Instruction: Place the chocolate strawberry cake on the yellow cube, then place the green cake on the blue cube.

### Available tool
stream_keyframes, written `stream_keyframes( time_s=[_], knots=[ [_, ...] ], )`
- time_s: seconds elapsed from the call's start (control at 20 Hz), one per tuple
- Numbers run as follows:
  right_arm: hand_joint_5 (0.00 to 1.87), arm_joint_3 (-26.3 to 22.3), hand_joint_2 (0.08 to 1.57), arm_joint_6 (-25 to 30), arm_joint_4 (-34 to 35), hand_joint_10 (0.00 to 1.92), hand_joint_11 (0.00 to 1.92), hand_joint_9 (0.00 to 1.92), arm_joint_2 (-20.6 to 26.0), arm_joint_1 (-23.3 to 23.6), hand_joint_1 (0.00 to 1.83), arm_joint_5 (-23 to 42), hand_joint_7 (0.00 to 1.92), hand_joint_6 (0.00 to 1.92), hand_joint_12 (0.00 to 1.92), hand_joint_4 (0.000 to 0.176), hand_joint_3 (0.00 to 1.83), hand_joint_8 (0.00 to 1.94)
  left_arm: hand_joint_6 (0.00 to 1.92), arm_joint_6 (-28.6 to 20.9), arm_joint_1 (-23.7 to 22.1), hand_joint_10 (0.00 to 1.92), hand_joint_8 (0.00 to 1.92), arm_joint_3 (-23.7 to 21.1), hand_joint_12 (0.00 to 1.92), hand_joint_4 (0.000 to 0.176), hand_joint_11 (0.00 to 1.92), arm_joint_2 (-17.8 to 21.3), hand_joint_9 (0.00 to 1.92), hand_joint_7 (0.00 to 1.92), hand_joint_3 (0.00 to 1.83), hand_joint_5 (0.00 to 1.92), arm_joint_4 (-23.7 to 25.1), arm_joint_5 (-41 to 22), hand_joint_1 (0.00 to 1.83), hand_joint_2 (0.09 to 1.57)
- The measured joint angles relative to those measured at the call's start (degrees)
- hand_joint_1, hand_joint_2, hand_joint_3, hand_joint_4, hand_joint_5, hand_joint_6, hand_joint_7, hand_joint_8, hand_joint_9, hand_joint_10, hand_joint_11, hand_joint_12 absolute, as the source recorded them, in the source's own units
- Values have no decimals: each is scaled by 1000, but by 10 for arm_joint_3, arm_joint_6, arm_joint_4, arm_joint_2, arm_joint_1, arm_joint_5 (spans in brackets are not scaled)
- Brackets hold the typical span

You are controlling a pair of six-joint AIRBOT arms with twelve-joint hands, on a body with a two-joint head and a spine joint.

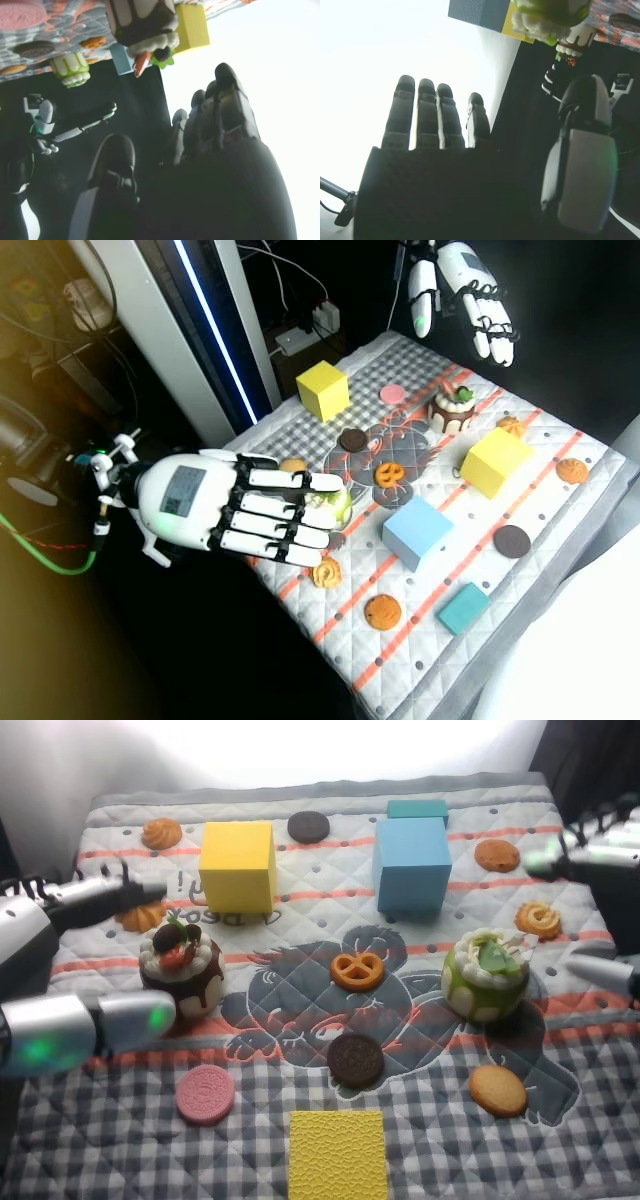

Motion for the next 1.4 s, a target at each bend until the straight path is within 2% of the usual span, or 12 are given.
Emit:
stream_keyframes(
  time_s=[0.15,0.45,0.55,0.6,0.65,0.75,0.9,0.95,1.05,1.15,1.35,1.4],
  knots=[
    [626,0,1258,0,0,0,416,518,0,0,607,-1,575,0,232,0,0,0,0,0,0,17,0,0,997,52,0,0,325,378,2,339,-1,-2,526,1101],
    [639,0,1254,0,0,5,473,536,-1,-1,640,0,576,1,151,0,0,0,1,0,-23,1,0,33,617,100,0,-21,232,302,0,315,-21,5,804,973],
    [644,0,1259,0,0,3,473,535,-3,-2,648,0,575,3,144,0,1,0,0,0,-42,2,1,56,427,76,0,-39,187,266,0,296,-38,16,851,949],
    [644,0,1262,0,0,5,475,542,-3,-4,657,0,582,2,140,0,2,2,0,0,-50,2,2,64,449,83,0,-44,191,272,0,291,-39,25,883,936],
    [643,0,1264,0,0,8,482,552,-3,-4,662,0,588,1,141,0,2,5,1,-1,-61,7,1,73,673,104,0,-53,231,295,0,293,-38,37,1023,868],
    [642,0,1270,0,0,6,493,556,-3,-4,628,1,590,1,135,0,3,3,2,0,-79,16,1,94,926,113,0,-68,292,306,0,313,-35,68,1089,823],
    [642,0,1274,0,0,3,504,559,-3,-4,612,0,602,0,126,0,2,4,3,0,-87,10,3,121,999,108,0,-92,322,316,0,328,-36,126,1086,781],
    [641,0,1274,0,0,1,505,557,-3,-4,628,1,608,0,121,0,1,4,6,0,-87,11,5,129,989,77,0,-97,343,341,0,363,-42,145,1083,776],
    [635,0,1272,0,1,0,496,550,-3,-8,633,0,611,0,113,0,0,5,3,0,-90,7,4,140,908,65,0,-103,352,363,4,385,-48,171,1050,803],
    [629,0,1269,0,-1,2,503,556,-3,-8,645,0,623,0,104,0,0,5,4,0,-101,15,6,147,977,33,0,-109,394,392,6,402,-50,180,1031,830],
    [624,0,1270,0,0,1,500,560,-4,-8,620,0,633,0,87,0,0,4,4,3,-115,17,6,158,1097,29,0,-126,441,435,2,434,-45,186,1016,849],
    [628,0,1269,0,0,4,505,566,-4,-8,619,0,640,2,86,0,0,6,0,3,-116,17,5,158,1110,46,0,-127,446,436,6,424,-44,188,1021,861]
  ],
)
